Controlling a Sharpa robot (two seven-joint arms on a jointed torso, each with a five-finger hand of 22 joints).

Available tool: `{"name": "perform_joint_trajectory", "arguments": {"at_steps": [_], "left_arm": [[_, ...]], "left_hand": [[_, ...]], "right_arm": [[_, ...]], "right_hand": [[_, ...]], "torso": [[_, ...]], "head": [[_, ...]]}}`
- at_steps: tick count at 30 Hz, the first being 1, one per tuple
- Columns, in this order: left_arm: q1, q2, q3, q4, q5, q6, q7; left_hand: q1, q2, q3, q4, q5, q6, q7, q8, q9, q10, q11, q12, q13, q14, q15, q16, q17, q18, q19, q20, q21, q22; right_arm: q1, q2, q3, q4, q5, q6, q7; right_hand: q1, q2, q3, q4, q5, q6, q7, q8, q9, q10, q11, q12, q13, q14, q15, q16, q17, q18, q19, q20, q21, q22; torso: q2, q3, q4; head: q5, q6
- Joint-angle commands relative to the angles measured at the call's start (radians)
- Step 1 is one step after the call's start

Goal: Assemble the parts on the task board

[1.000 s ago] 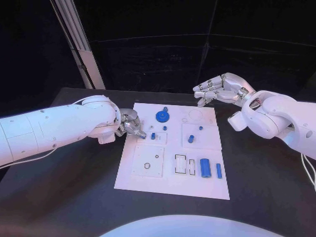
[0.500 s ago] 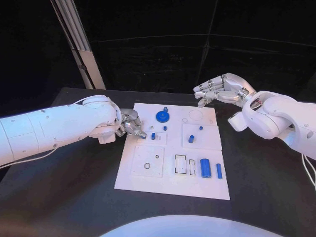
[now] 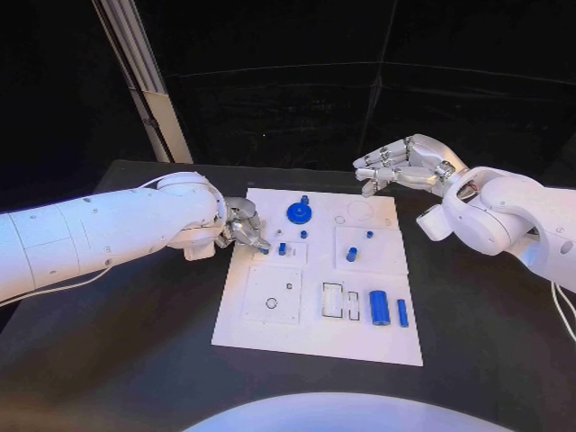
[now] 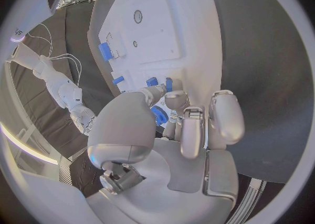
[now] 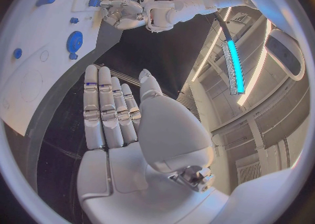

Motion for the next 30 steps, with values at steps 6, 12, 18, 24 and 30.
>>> {"name": "perform_joint_trajectory", "arguments": {"at_steps": [6,12,18,24,30], "left_arm": [[-0.004,0.005,-0.003,-0.007,-0.02,0.034,-0.029],[-0.004,0.01,-0.003,-0.01,-0.022,0.027,-0.029],[-0.004,0.013,-0.003,-0.013,-0.022,0.015,-0.029],[-0.004,0.018,-0.003,-0.014,-0.023,0.002,-0.027],[-0.004,0.022,-0.003,-0.013,-0.023,0.006,-0.027]], "left_hand": [[-0.059,-0.025,0.162,-0.163,0.157,0.017,-0.007,0.015,0.002,0.024,-0.005,-0.003,0.007,0.106,-0.007,0.003,0.263,-0.011,0.008,-0.003,0.004,0.005],[-0.097,-0.027,0.151,-0.153,0.175,0.031,-0.013,0.019,0.002,0.037,-0.009,0.011,0.029,0.106,-0.01,0.003,0.263,-0.012,0.011,-0.005,0.007,0.011],[-0.155,-0.031,0.108,-0.119,0.173,0.046,-0.021,0.015,-0.003,0.045,-0.014,0.019,0.041,0.106,-0.014,0.003,0.263,-0.013,0.014,-0.008,0.01,0.018],[-0.169,-0.031,0.098,-0.11,0.174,0.052,-0.023,0.013,-0.005,0.05,-0.016,0.026,0.053,0.106,-0.016,0.003,0.263,-0.014,0.017,-0.01,0.013,0.023],[-0.173,-0.033,0.092,-0.111,0.174,0.06,-0.026,0.013,-0.007,0.059,-0.019,0.036,0.07,0.106,-0.017,0.003,0.263,-0.015,0.019,-0.011,0.016,0.028]], "right_arm": [[0.002,-0.004,0.0,0.006,0.004,0.005,0.01],[0.002,-0.005,0.0,0.007,0.004,0.005,0.01],[0.002,-0.005,0.0,0.007,0.004,0.005,0.01],[0.002,-0.003,0.0,0.006,0.004,0.006,0.01],[0.002,-0.002,0.0,0.006,0.004,0.007,0.01]], "right_hand": [[0.005,0.007,0.0,-0.007,0.005,-0.007,-0.002,0.003,0.001,-0.009,0.0,0.003,0.001,-0.007,0.001,-0.003,-0.001,0.004,0.003,0.002,-0.005,-0.002],[0.005,0.007,0.0,-0.007,0.005,-0.007,-0.002,0.003,0.001,-0.009,0.0,0.003,0.001,-0.007,0.001,-0.003,-0.001,0.004,0.003,0.002,-0.005,-0.002],[0.005,0.007,0.0,-0.007,0.005,-0.007,-0.002,0.003,0.001,-0.009,0.0,0.003,0.001,-0.007,0.001,-0.003,-0.001,0.004,0.003,0.002,-0.005,-0.002],[0.005,0.007,0.0,-0.007,0.005,-0.007,-0.002,0.003,0.001,-0.009,0.0,0.003,0.001,-0.007,0.001,-0.003,-0.001,0.004,0.003,0.002,-0.005,-0.002],[0.005,0.007,0.0,-0.007,0.005,-0.007,-0.002,0.003,0.001,-0.009,0.0,0.003,0.001,-0.007,0.001,-0.003,-0.001,0.004,0.003,0.002,-0.005,-0.002]], "torso": [[0.001,0.0004,-0.0006],[0.001,0.001,-0.0016],[0.001,0.001,-0.0019],[0.001,0.0006,-0.0016],[0.001,0.0004,-0.0008]], "head": [[-0.002,-0.002],[-0.002,-0.003],[-0.001,-0.003],[-0.002,-0.003],[-0.006,-0.004]]}}
